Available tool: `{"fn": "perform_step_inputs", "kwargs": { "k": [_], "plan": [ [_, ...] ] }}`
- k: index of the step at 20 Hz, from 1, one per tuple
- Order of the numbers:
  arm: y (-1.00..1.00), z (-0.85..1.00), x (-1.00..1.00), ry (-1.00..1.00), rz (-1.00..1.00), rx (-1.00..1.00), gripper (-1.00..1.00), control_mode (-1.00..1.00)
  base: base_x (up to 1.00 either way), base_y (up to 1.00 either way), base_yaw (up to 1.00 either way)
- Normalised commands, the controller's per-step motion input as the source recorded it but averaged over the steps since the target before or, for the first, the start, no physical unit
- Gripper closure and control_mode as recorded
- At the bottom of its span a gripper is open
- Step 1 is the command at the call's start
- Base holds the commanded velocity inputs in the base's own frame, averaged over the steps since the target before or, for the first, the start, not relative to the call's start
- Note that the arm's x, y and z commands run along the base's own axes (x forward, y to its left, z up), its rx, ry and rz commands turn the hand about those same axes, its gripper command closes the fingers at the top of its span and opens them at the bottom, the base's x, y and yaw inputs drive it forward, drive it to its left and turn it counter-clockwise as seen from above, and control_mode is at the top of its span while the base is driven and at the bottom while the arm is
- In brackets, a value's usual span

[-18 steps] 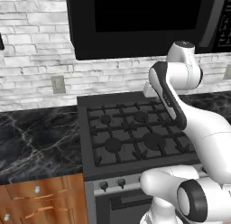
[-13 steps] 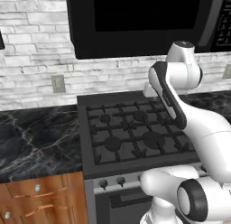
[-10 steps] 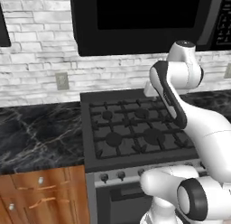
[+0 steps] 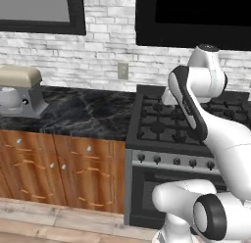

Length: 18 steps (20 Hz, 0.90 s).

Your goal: Navigate to the toaster.

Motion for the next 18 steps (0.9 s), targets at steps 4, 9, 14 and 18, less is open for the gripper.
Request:
{"fn": "perform_step_inputs", "kwargs": {
  "k": [4, 9, 14, 18],
  "plan": [
    [0.00, 0.00, 0.00, 0.00, 0.00, 0.00, -1.00, 1.00, -0.53, -0.10, 0.53],
    [0.00, 0.00, 0.00, 0.00, 0.00, 0.00, -1.00, 1.00, -0.47, -0.06, 0.45],
    [0.00, 0.00, 0.00, 0.00, 0.00, 0.00, -1.00, 1.00, -0.19, 0.00, 0.29],
    [0.00, 0.00, 0.00, 0.00, 0.00, 0.00, -1.00, 1.00, -0.10, 0.00, 0.40]
  ]
}}
